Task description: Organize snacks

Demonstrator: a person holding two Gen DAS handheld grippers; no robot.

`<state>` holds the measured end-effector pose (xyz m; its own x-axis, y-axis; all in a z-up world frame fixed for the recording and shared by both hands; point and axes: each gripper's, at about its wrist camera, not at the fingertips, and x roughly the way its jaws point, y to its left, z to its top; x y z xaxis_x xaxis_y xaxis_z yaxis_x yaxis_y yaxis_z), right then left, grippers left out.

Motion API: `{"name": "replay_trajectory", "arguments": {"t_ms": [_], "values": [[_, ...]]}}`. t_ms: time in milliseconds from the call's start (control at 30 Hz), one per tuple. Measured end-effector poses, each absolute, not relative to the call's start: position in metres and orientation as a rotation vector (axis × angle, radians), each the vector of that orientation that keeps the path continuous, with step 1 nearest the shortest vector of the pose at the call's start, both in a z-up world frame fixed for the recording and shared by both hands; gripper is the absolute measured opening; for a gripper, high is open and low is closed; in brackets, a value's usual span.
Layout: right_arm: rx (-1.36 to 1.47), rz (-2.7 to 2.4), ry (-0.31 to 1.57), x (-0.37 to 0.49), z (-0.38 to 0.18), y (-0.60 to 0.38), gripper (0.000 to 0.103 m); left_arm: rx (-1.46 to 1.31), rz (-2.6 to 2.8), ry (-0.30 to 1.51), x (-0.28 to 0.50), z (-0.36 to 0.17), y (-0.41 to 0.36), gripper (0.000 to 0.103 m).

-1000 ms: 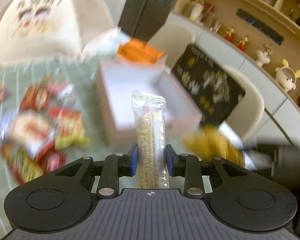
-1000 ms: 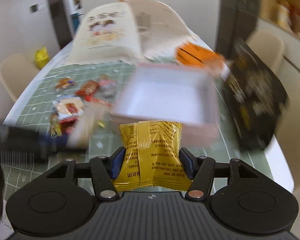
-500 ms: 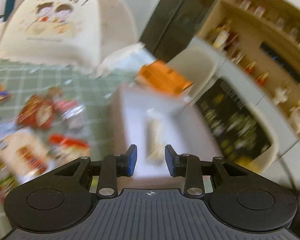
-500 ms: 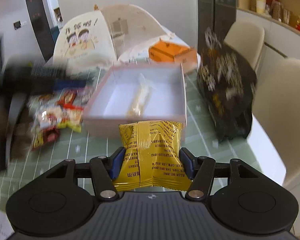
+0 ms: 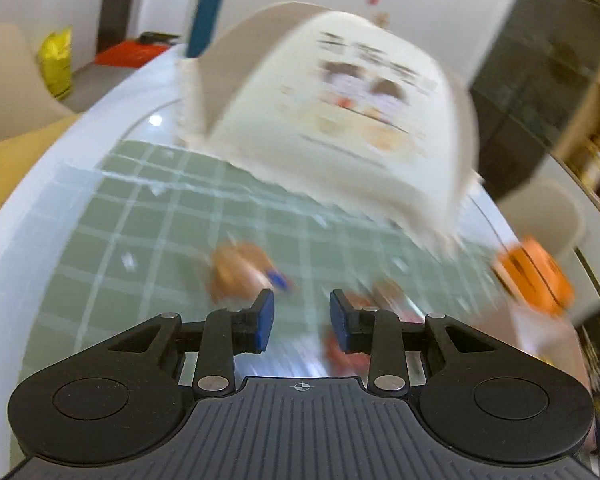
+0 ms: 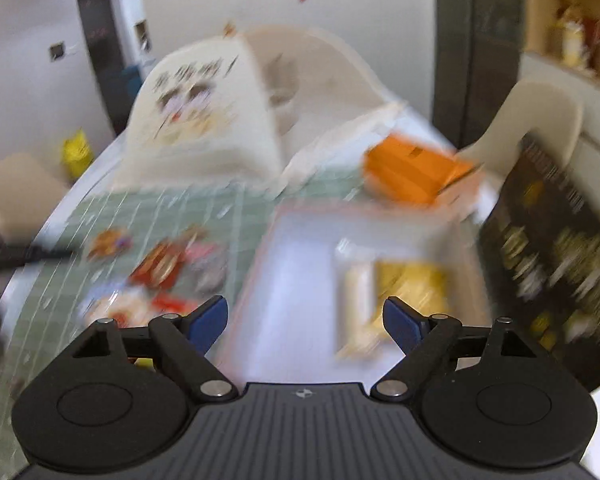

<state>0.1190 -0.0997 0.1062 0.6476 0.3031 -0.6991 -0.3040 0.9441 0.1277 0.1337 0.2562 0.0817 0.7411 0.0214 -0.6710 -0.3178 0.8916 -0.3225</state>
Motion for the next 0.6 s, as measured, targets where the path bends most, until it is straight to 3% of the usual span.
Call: {"name": "replay_trajectory", "arguments": {"t_ms": [267, 600], "values": [[-0.023, 0.389, 0.932, 0.074, 0.084, -0.065, 0.085, -0.271, 0.103, 0.831, 0.212, 0.027, 0.297, 0.036], [-0.096, 0.424, 0.96, 0.055, 0.067, -0.04, 0.085, -0.045, -0.161, 0.862, 0.119, 0.031, 0.257, 0.041]]}}
